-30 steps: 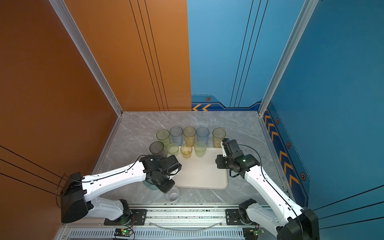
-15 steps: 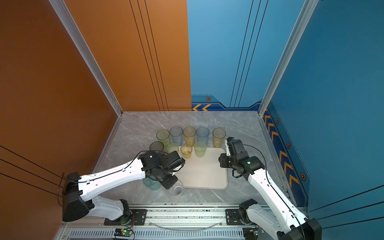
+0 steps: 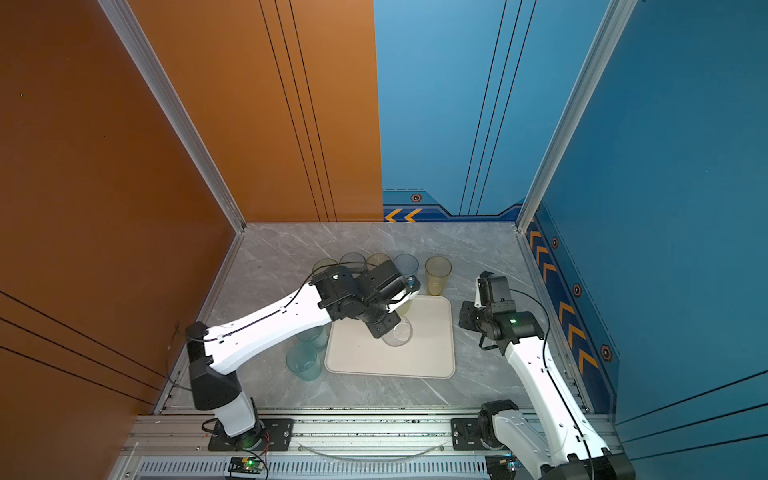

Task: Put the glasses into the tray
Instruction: 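Lift the white cup with the left gripper and carry it across the tray, then lower the white cup onto the tray's far edge and open the left gripper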

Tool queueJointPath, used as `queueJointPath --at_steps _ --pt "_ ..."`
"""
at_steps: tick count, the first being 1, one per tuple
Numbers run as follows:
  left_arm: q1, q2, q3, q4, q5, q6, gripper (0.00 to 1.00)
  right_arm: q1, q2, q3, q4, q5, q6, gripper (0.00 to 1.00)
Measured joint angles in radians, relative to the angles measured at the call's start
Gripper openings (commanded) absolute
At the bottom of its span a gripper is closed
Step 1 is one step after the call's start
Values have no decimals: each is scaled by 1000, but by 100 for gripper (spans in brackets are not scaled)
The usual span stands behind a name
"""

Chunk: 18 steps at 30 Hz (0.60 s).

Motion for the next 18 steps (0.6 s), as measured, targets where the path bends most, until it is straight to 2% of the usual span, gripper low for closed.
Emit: queueJointPath --at_steps 8,18 --pt "31 296 305 -1 73 125 8 -40 37 44 2 -27 -7 35" --pt "67 502 519 -3 114 177 8 -71 91 63 30 -52 -7 35"
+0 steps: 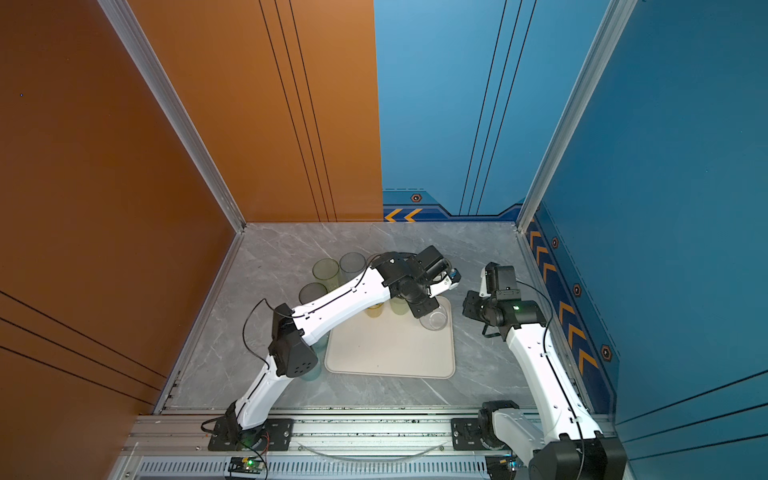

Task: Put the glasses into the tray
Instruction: 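Lower the white cup onto the tray's far edge and open the left gripper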

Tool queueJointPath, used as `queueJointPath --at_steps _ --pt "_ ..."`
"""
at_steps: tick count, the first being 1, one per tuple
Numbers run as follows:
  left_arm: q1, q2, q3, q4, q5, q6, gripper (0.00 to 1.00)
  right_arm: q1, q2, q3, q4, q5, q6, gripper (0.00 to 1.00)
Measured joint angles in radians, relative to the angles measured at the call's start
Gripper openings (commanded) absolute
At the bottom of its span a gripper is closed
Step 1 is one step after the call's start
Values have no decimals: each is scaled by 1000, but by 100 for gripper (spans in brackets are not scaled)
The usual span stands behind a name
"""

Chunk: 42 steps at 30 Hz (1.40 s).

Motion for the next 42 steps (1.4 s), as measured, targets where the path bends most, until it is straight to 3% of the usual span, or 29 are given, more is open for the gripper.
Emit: queueJointPath --at_steps 10,26,42 --pt "58 138 124 -3 19 0 8 -11 58 13 29 -22 0 35" --pt "84 184 169 -2 81 -1 11 -5 138 21 80 -70 0 35" --pt "93 201 194 0 83 -8 15 97 172 21 113 -96 0 30"
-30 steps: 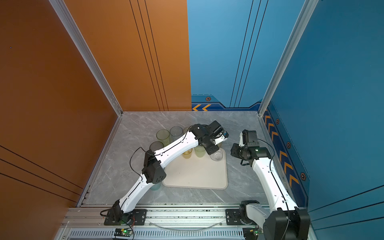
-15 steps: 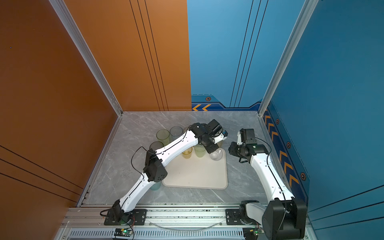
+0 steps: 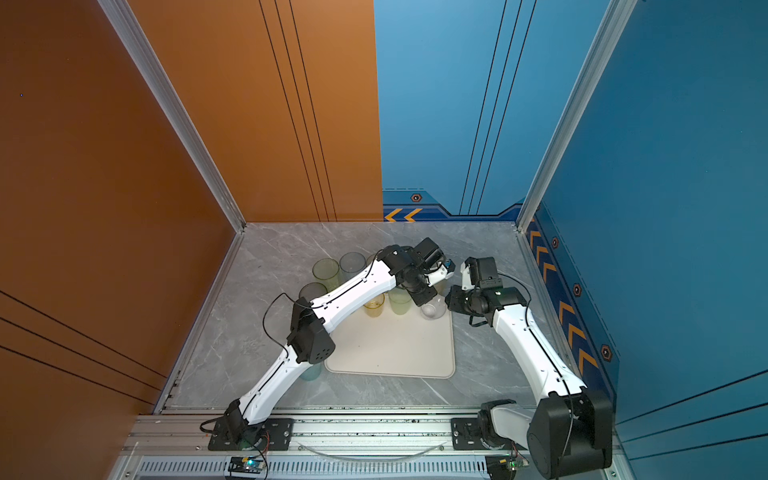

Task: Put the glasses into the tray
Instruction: 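Lower the white cup onto the tray's far edge and open the left gripper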

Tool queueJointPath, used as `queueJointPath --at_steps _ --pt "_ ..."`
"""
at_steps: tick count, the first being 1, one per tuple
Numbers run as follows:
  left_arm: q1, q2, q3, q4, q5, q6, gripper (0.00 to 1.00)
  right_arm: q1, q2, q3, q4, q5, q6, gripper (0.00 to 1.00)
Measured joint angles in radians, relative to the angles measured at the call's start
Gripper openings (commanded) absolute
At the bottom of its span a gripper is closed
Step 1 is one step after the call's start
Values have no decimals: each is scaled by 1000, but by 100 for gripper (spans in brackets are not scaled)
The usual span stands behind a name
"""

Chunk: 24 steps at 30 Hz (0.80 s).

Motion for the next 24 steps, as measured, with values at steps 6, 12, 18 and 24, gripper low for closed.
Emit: queueJointPath --at_steps 6,12,18,24 --pt "6 26 12 2 0 -1 15 10 42 0 28 3 1 30" --pt "18 35 12 2 0 -3 16 16 49 0 48 13 3 29" --pt "22 35 12 2 -1 -4 17 22 60 0 58 28 3 29" --pt "22 35 12 2 -1 -4 21 32 55 -5 58 31 3 30"
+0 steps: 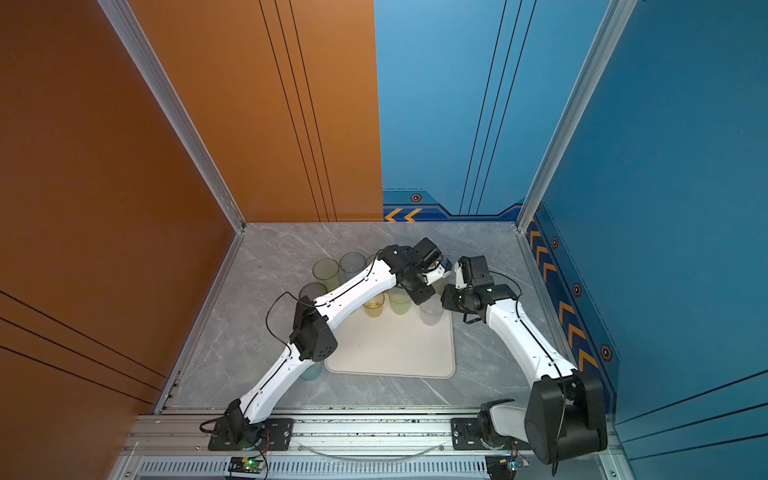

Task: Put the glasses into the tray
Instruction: 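Lower the white cup onto the tray's far edge and open the left gripper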

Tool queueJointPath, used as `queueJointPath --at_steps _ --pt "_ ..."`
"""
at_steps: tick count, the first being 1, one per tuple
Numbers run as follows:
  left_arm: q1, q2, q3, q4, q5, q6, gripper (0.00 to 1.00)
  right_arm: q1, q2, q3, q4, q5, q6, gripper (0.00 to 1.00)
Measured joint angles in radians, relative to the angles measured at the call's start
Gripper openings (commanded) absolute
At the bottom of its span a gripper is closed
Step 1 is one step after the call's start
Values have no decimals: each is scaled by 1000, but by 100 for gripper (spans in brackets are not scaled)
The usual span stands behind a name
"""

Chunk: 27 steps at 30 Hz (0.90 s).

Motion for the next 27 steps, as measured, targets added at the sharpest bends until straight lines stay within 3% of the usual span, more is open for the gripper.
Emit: queueJointPath --at_steps 18,27 --pt "-7 -6 0 1 -1 0 25 7 19 -9 2 17 0 25" --pt "-13 -104 -33 18 -11 1 24 25 47 -9 3 34 1 22"
